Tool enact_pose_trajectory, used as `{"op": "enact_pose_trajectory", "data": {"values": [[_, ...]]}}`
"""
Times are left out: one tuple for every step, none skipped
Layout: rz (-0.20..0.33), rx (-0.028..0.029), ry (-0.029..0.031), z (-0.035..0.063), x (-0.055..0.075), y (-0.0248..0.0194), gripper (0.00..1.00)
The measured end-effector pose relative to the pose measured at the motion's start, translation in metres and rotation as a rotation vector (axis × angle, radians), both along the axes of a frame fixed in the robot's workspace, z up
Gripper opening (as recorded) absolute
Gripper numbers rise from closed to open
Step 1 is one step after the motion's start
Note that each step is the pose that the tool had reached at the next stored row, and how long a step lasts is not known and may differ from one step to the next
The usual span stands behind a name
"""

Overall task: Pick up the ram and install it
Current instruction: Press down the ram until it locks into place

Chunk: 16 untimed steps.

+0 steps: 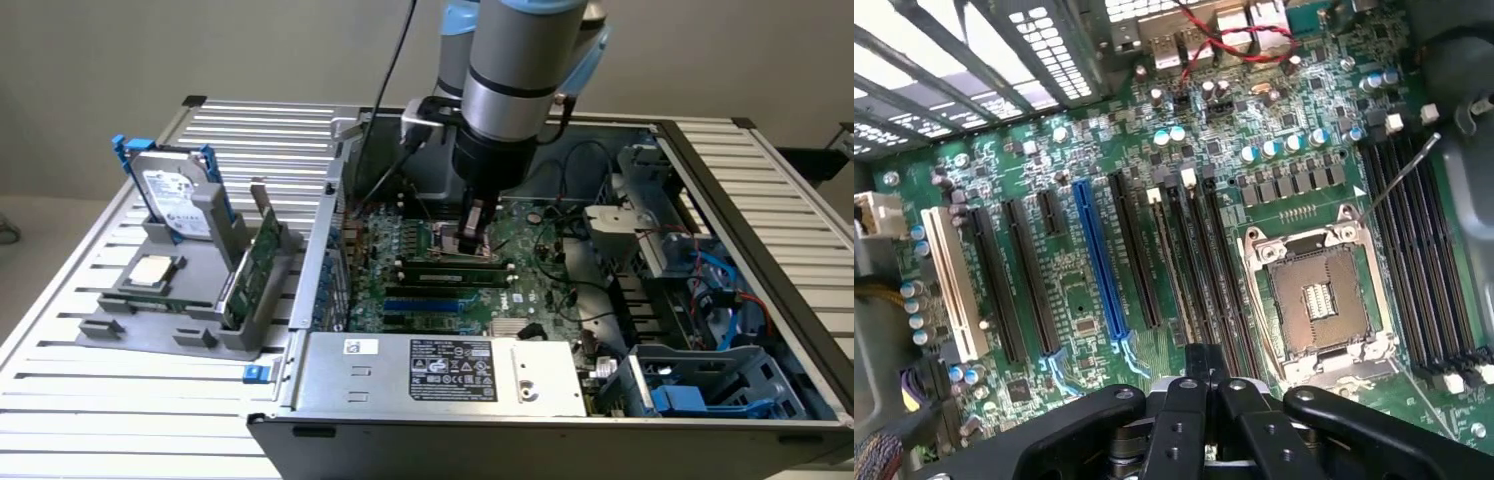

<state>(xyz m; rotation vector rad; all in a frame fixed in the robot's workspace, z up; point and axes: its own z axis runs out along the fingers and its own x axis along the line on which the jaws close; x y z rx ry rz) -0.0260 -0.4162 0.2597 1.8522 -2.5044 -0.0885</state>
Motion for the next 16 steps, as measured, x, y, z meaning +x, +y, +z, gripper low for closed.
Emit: {"op": "enact_pose_trajectory", "data": {"values": [[-0.018, 0.0, 0.0, -0.0004, 0.0, 0.0, 0.11], [-0.038, 0.0, 0.0, -0.0009, 0.0, 0.0, 0.11], [-0.056, 0.0, 0.0, -0.0013, 0.0, 0.0, 0.11], [-0.074, 0.0, 0.0, -0.0017, 0.0, 0.0, 0.11], [-0.092, 0.0, 0.0, -0.0021, 0.0, 0.0, 0.11], [-0.11, 0.0, 0.0, -0.0025, 0.0, 0.0, 0.11], [-0.128, 0.0, 0.0, -0.0027, 0.0, 0.0, 0.11], [-0.146, -0.0001, 0.0, -0.0029, 0.0, 0.0, 0.11], [-0.164, 0.0, 0.0, -0.003, 0.0, 0.0001, 0.11], [-0.182, 0.0001, 0.0, -0.0031, 0.0, 0.0001, 0.11], [-0.2, 0.0001, 0.0, -0.0031, 0.0, 0.0, 0.11], [-0.218, 0.0, 0.0, -0.0031, 0.0, 0.0, 0.11], [-0.236, 0.0, 0.0, -0.0031, 0.0, 0.0, 0.11], [-0.253, 0.0001, 0.0, -0.0031, 0.0, 0.0, 0.11], [-0.271, 0.0001, 0.0, -0.0032, 0.0, 0.0, 0.11], [-0.288, 0.0, 0.0, -0.0032, 0.0, 0.0, 0.11]]}}
